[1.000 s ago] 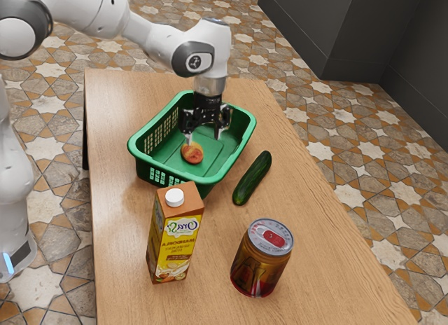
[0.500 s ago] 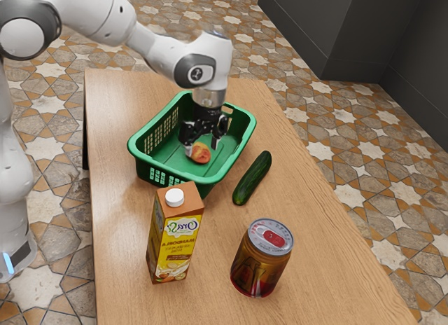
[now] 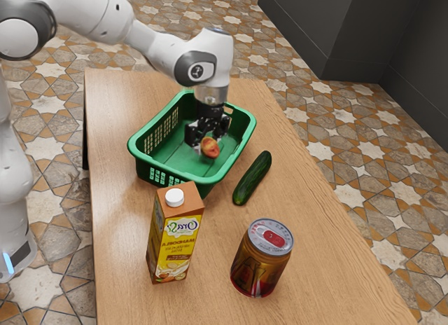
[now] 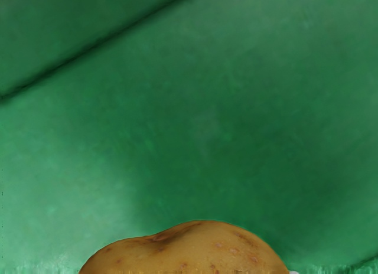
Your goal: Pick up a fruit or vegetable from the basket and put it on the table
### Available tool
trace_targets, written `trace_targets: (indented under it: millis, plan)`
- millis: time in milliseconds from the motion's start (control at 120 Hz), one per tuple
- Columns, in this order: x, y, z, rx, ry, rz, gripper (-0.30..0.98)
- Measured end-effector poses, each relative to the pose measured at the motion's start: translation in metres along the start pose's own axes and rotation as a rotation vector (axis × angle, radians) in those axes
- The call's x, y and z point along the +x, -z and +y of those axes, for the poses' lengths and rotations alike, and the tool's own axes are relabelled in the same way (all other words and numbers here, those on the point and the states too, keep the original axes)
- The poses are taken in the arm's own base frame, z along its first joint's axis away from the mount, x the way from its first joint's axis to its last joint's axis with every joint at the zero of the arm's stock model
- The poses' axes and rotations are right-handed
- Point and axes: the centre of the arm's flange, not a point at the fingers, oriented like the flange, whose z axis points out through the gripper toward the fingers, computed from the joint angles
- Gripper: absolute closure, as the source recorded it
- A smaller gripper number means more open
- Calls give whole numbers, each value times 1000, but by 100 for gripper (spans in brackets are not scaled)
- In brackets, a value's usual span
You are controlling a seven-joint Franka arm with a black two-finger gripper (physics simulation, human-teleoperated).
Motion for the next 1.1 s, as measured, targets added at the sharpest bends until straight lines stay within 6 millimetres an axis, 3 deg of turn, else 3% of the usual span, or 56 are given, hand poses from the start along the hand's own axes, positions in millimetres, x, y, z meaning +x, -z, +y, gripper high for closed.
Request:
trace_targets:
  millis: [67, 167, 217, 283, 342, 408, 683, 800, 958, 1008, 1100]
  plan:
    - [-6, 23, -6, -47, -6, -2, 36]
    - [-21, 80, -23, -167, -47, 20, 36]
    - [-49, 108, -29, -231, -114, 51, 37]
    - [-107, 136, -35, -310, -235, 100, 36]
    - [-149, 145, -36, -348, -318, 138, 37]
    - [-173, 141, -18, -354, -353, 144, 38]
    - [-189, 124, 23, -354, -362, 167, 38]
    - [-188, 121, 28, -359, -363, 181, 17]
    - [-181, 122, 25, -357, -344, 189, 5]
    - [-179, 137, 20, -346, -298, 167, 4]
    - [-176, 220, 6, -334, -178, 87, 2]
